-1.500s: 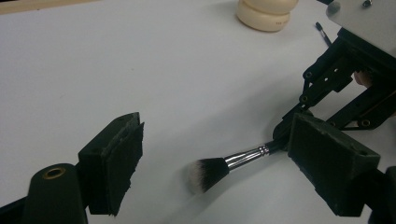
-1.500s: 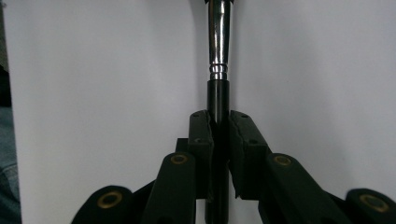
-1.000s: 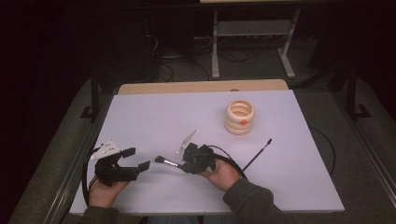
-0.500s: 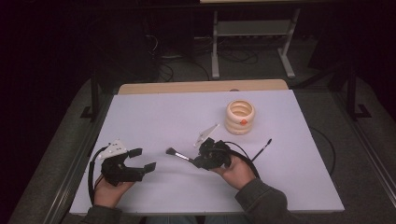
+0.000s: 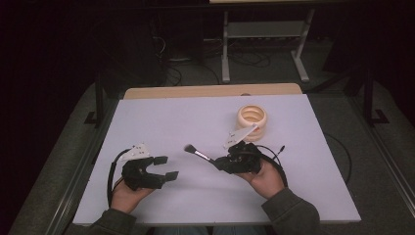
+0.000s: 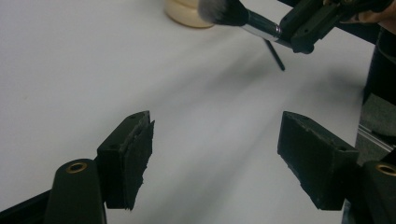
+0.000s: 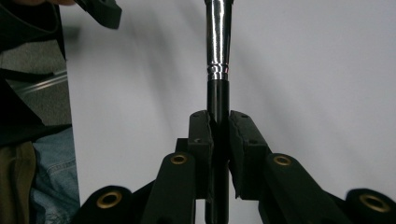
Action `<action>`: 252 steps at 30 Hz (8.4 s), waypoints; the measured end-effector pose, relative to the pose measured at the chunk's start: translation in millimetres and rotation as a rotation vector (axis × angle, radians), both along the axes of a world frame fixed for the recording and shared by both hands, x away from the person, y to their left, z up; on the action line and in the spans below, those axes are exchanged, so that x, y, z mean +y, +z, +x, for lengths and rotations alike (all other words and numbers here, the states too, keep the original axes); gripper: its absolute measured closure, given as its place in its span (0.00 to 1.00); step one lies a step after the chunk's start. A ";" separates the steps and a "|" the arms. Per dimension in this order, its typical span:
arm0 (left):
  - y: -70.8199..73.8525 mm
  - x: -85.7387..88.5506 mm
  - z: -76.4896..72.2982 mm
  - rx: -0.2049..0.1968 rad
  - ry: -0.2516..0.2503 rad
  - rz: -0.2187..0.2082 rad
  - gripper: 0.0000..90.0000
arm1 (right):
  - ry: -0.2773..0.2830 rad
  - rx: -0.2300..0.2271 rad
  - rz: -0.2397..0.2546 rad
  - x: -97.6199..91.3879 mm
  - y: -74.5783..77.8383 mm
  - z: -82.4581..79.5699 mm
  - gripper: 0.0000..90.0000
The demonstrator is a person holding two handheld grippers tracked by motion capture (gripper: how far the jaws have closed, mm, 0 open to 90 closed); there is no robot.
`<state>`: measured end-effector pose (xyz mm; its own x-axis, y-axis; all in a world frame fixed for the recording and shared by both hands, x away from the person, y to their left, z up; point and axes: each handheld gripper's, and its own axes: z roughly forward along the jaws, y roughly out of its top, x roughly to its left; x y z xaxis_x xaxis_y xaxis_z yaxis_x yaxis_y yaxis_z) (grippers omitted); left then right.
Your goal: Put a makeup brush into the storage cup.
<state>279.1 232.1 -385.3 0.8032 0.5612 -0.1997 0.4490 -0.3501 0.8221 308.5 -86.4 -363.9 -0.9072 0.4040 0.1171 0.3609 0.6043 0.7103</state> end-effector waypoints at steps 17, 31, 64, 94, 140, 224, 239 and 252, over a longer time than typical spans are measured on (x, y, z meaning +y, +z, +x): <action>27.8 -46.3 26.4 0.024 -0.177 -0.057 0.44 | 0.017 -0.043 0.147 -28.2 26.6 1.7 0.88; 27.5 -59.3 27.0 0.059 -0.241 -0.108 0.59 | 0.077 -0.047 0.184 -19.5 -1.6 -8.6 0.87; 19.3 -60.9 35.7 0.163 -0.282 -0.131 0.85 | 0.161 -0.165 0.056 -3.8 -20.3 -15.3 0.87; 35.8 -86.2 22.9 0.061 -0.315 0.115 0.86 | 0.189 -0.086 -0.024 21.9 -11.5 -8.5 0.84; 1.6 -27.5 -7.2 -0.001 -0.107 0.130 0.61 | 0.013 0.084 0.070 -38.5 -7.3 21.6 0.87; 2.1 -10.9 -4.8 -0.007 -0.039 0.086 0.37 | -0.348 0.026 0.122 -93.9 79.9 137.6 0.87; 2.4 -11.6 -4.3 -0.015 -0.043 0.091 0.36 | -0.452 0.041 0.129 -101.9 63.8 148.9 0.87; 2.4 -11.3 -4.0 -0.010 -0.038 0.089 0.34 | -0.475 0.036 0.107 -99.5 54.8 154.1 0.87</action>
<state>275.1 220.8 -383.0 0.8262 0.5453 -0.1420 0.4256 -0.4387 0.7914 462.5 -185.9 -309.1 -0.6202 0.7563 0.2084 0.6045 0.2914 0.7414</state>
